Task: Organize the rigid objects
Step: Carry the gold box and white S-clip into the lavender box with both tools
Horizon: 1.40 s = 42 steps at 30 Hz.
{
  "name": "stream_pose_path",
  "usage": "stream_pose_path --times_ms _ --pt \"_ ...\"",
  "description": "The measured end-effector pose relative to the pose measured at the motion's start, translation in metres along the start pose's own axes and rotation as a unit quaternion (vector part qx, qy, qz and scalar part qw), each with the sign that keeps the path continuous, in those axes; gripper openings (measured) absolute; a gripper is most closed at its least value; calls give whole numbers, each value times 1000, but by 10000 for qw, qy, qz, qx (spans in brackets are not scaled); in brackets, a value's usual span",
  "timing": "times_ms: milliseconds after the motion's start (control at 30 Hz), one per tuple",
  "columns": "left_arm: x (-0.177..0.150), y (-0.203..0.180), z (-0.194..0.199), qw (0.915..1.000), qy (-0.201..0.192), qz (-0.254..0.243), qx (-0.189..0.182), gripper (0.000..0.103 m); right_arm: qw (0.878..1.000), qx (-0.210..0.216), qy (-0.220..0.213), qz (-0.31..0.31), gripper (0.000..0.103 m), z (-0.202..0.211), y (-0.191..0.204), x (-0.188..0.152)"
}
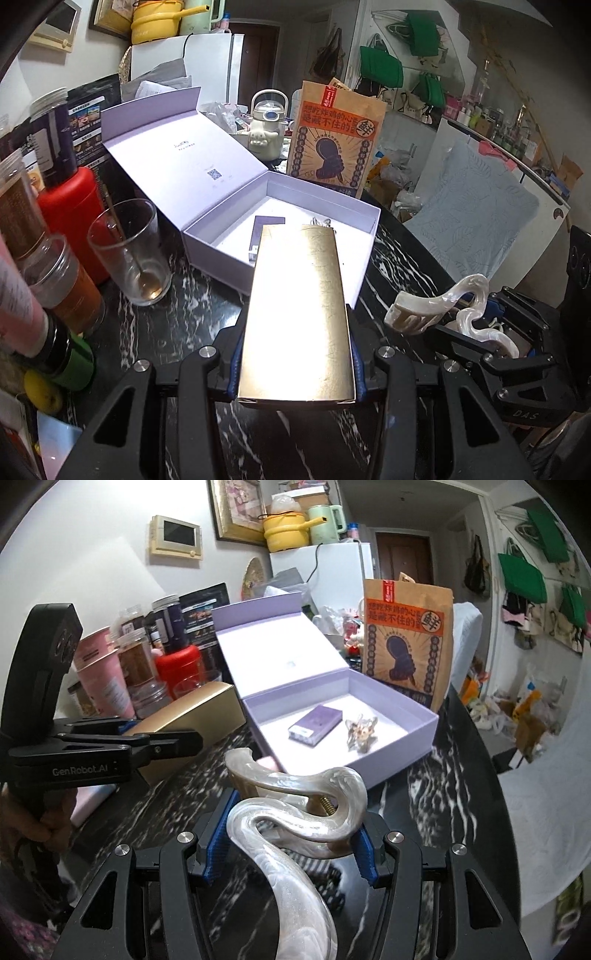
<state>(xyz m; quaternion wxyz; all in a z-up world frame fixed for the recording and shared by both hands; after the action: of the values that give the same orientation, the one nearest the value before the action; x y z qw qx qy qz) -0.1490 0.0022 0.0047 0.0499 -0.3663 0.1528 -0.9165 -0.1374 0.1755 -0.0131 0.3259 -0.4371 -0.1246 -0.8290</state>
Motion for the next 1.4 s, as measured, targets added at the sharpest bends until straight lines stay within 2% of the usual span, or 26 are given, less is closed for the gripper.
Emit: stream_pose_path --times_ms 300,800,1400 --pt "33 -4 -20 10000 -14 -85 -30 43 9998 -171 -43 85 56 -19 -22 25" --pt "73 -9 -45 9999 -52 -149 -6 43 9998 -167 -52 91 56 -45 -51 60" --pt "111 -8 -106 9998 66 -178 -35 43 9993 -302 207 95 56 -91 -85 81"
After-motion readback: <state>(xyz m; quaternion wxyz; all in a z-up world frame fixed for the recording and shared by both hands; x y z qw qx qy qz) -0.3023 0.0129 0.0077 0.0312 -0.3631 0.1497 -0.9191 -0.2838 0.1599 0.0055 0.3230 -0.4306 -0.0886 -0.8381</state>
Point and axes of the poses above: each gripper's, at about its wrist camera, not at the fingertips, and z roughly against the way its jaws point, y to its left, x to its top, the point moved 2 cm from there along -z, roughly the way its jaws point, and after that the axes turned 14 degrees about z, right-handed, at the moved point
